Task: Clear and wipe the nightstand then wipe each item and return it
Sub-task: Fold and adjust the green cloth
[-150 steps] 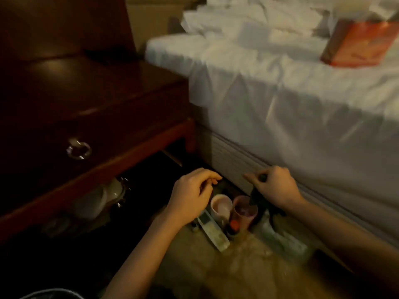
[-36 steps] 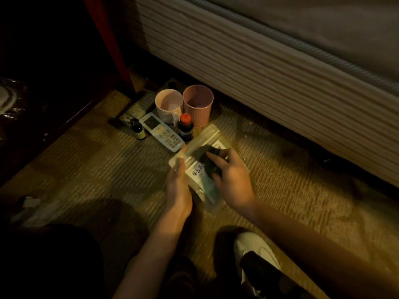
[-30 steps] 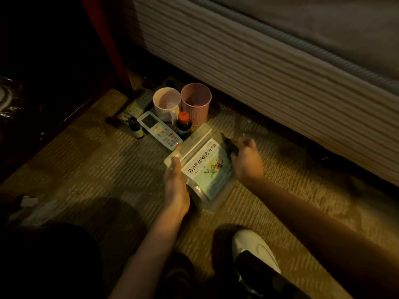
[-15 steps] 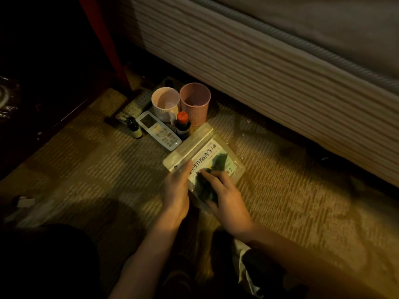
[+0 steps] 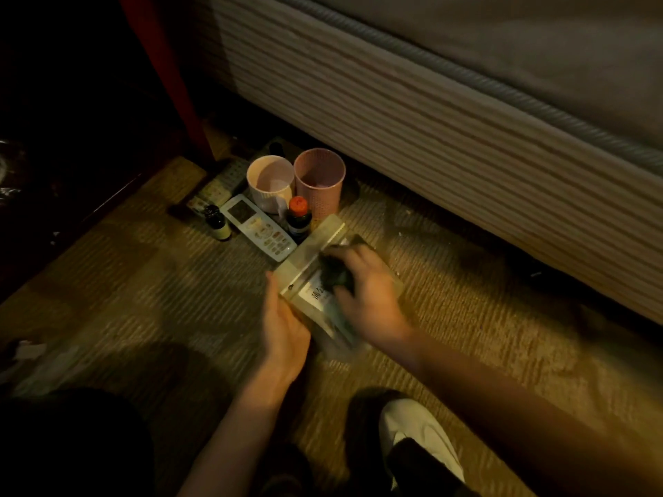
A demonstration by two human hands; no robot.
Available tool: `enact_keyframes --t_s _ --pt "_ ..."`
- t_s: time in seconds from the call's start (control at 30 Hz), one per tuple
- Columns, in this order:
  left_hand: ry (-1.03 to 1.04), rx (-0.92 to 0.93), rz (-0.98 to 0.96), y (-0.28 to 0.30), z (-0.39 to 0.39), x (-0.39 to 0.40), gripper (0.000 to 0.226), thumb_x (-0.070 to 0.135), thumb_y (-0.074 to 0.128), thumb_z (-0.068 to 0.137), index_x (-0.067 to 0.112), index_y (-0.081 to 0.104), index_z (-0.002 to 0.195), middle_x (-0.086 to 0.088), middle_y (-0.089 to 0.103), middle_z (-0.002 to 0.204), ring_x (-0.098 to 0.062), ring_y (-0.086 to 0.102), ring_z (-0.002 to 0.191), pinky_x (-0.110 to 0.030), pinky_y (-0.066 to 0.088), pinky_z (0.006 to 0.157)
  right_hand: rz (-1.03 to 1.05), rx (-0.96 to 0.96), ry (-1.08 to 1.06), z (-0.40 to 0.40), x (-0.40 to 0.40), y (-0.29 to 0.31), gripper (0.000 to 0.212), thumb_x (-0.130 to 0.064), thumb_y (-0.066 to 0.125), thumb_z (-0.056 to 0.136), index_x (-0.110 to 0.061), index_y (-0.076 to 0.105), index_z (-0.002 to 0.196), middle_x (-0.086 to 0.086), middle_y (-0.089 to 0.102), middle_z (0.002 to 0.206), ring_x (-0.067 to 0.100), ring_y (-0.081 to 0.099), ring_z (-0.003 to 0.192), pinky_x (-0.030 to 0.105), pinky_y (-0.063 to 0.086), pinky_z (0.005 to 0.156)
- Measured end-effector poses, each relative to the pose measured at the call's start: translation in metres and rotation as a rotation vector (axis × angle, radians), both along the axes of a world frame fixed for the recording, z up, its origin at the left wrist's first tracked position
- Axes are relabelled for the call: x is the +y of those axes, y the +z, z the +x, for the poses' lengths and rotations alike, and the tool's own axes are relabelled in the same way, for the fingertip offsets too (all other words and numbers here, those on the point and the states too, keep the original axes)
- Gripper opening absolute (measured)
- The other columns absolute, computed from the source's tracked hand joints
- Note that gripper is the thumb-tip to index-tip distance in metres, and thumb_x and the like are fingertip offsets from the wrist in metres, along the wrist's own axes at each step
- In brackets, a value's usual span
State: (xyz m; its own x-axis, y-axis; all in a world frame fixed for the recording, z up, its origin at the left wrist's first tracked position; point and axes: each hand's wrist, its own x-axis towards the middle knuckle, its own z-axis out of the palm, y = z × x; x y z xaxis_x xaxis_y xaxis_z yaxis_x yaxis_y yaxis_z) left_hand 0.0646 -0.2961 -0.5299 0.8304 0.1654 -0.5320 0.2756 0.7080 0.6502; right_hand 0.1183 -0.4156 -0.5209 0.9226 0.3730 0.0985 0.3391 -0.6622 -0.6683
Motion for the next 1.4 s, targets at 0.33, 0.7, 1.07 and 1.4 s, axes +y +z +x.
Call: enact_keyframes --t_s 0.33,0.7,1.07,1.4 --pt "-0.038 0.068 0.034 0.003 0.006 -0.001 0.048 0.049 0.029 0.098 0.017 0.064 0.108 -0.010 0.070 0.109 -0.020 0.067 0.099 -0.034 0.050 0.083 -0.064 -0.214 0.316 -0.025 -0.008 -0.008 0.024 -0.020 0.072 0.075 -0.011 0.069 0.097 0.014 0.056 0.108 0.028 0.054 0.095 0.038 0.049 0.077" --pt "-0.113 0.049 0.193 -0.007 -0.002 -0.005 0.032 0.046 0.042 0.092 0.028 0.059 0.112 0.003 0.071 0.105 -0.018 0.066 0.102 -0.036 0.050 0.086 -0.268 0.005 0.129 -0.046 -0.082 -0.053 0.034 -0.003 0.075 0.065 -0.012 0.067 0.097 0.011 0.053 0.111 0.026 0.055 0.100 0.040 0.054 0.082" --pt "-0.012 0.046 0.060 -0.021 -0.013 -0.013 0.061 0.018 0.068 0.075 0.015 0.051 0.134 -0.012 0.061 0.127 -0.029 0.058 0.118 -0.051 0.045 0.099 0.264 -0.101 -0.237 -0.070 -0.044 -0.004 0.026 -0.025 0.062 0.072 -0.009 0.069 0.092 0.000 0.051 0.100 -0.004 0.048 0.094 0.005 0.040 0.079" --pt "0.007 -0.098 0.114 0.021 0.001 -0.026 0.051 0.021 0.061 0.079 0.018 0.054 0.128 -0.009 0.065 0.121 -0.025 0.061 0.114 -0.041 0.051 0.092 -0.091 -0.336 -0.045 -0.030 -0.020 0.032 0.033 -0.020 0.068 0.071 -0.010 0.061 0.101 0.012 0.052 0.105 0.022 0.047 0.097 0.033 0.048 0.074"
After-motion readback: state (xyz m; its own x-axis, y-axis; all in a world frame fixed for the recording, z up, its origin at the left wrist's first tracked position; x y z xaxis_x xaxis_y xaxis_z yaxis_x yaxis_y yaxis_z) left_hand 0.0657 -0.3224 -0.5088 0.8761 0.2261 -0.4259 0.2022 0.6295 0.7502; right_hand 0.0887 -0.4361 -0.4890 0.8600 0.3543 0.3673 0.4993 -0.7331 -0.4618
